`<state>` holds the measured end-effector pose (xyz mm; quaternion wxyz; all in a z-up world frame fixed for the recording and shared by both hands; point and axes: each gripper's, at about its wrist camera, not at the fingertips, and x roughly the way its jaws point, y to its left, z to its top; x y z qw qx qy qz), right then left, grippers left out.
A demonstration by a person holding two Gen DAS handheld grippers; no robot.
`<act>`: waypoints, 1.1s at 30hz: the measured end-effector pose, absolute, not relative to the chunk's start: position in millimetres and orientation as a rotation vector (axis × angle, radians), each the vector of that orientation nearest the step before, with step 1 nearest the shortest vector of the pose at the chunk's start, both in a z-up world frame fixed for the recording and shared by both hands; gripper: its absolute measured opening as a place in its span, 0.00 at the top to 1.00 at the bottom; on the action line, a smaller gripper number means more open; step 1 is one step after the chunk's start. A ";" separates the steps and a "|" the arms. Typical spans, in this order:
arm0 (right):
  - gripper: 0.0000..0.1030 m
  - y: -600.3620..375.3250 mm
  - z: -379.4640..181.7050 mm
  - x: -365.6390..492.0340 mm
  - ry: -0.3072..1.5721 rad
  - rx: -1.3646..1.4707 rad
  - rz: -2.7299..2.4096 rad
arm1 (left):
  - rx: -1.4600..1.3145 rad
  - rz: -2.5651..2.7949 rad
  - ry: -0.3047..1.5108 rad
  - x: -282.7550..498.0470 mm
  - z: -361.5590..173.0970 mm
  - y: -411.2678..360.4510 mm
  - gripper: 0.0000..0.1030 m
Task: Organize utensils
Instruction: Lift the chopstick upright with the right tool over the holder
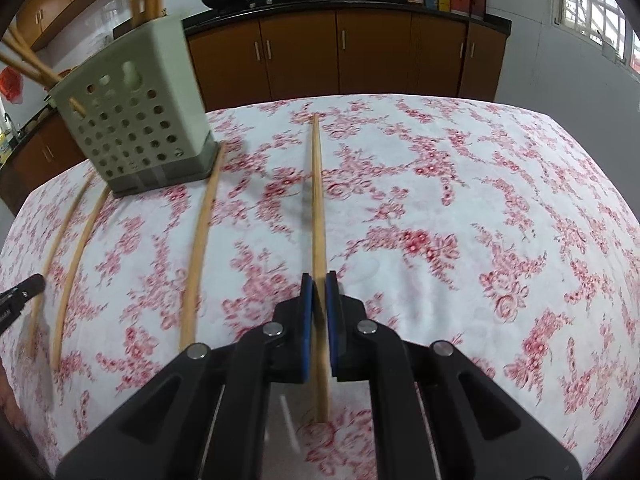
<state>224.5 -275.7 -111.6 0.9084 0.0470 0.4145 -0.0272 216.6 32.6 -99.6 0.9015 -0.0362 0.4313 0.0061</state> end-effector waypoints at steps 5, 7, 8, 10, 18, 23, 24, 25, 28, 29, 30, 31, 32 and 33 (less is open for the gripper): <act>0.92 -275.8 -112.1 224.9 0.855 0.089 -0.060 | -0.057 -0.004 0.874 215.8 -102.4 35.3 0.92; 0.92 -275.7 -112.1 225.0 0.855 0.094 -0.057 | -0.061 -0.006 0.874 217.0 -102.6 35.8 0.92; 0.92 -275.9 -112.4 224.6 0.854 0.096 -0.056 | -0.067 -0.009 0.874 216.1 -102.8 36.4 0.92; 0.92 -275.5 -112.6 224.1 0.854 0.102 -0.054 | -0.073 -0.011 0.873 215.1 -102.5 37.0 0.92; 0.92 -277.7 -113.2 224.2 0.853 0.101 -0.054 | -0.070 -0.008 0.873 212.9 -102.7 35.3 0.92; 0.92 -277.9 -113.1 224.2 0.853 0.103 -0.054 | -0.076 -0.011 0.872 212.0 -103.0 36.7 0.92; 0.92 -277.9 -113.2 224.2 0.853 0.104 -0.053 | -0.074 -0.010 0.872 212.0 -103.0 36.8 0.91; 0.92 -277.8 -113.2 224.2 0.853 0.104 -0.053 | -0.074 -0.009 0.872 211.8 -102.9 36.8 0.92; 0.92 -277.3 -113.2 224.4 0.853 0.104 -0.053 | -0.074 -0.009 0.872 212.0 -102.9 36.2 0.92; 0.92 -277.2 -113.2 224.4 0.853 0.104 -0.053 | -0.074 -0.009 0.872 212.3 -102.9 35.9 0.92; 0.92 -277.2 -113.2 224.4 0.853 0.104 -0.053 | -0.072 -0.008 0.872 212.2 -102.9 36.1 0.92; 0.92 -277.3 -113.2 224.5 0.853 0.105 -0.053 | -0.072 -0.008 0.872 212.4 -102.8 35.7 0.92; 0.92 -277.0 -113.2 224.5 0.853 0.105 -0.053 | -0.071 -0.006 0.872 212.6 -102.8 34.8 0.92; 0.92 -277.0 -113.2 224.6 0.853 0.106 -0.052 | -0.070 -0.006 0.873 212.5 -102.7 34.7 0.92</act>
